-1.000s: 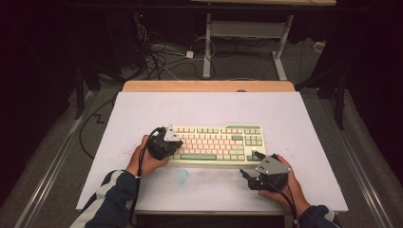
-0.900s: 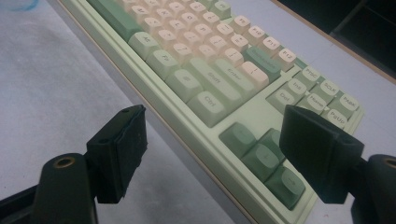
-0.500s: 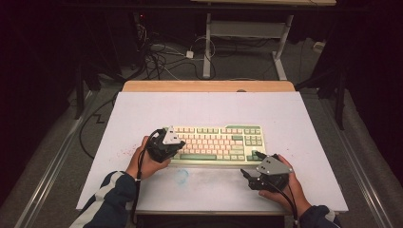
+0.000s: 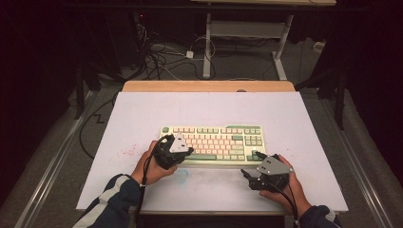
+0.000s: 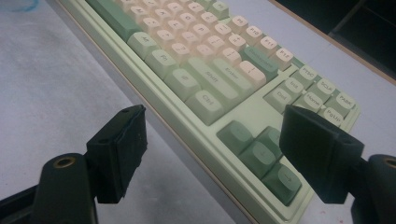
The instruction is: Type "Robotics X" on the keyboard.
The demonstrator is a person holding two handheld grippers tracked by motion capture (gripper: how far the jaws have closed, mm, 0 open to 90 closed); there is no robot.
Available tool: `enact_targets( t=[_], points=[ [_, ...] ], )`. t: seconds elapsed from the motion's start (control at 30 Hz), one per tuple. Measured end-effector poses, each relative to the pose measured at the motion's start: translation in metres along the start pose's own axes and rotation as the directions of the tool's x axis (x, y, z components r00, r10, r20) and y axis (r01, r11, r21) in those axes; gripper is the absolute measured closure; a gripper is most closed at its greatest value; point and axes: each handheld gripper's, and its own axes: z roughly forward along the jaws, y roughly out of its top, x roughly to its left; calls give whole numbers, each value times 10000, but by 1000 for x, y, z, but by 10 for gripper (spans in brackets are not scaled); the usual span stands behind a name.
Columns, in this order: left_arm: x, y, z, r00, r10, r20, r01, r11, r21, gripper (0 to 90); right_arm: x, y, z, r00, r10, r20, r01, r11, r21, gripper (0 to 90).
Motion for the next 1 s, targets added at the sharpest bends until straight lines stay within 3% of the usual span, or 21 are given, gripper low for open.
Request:
enact_targets(
  t=[0.23,1.0],
  points=[
    [-2,-6,4,9999,118,37,-119,9995,289,869,0,0,0,10000,-33,-33,33,10000,30,238],
    [-2,-13,8,9997,256,52,-258,9982,548,869,1,-1,0,10000,-25,-85,26,9999,105,241]
  ],
)
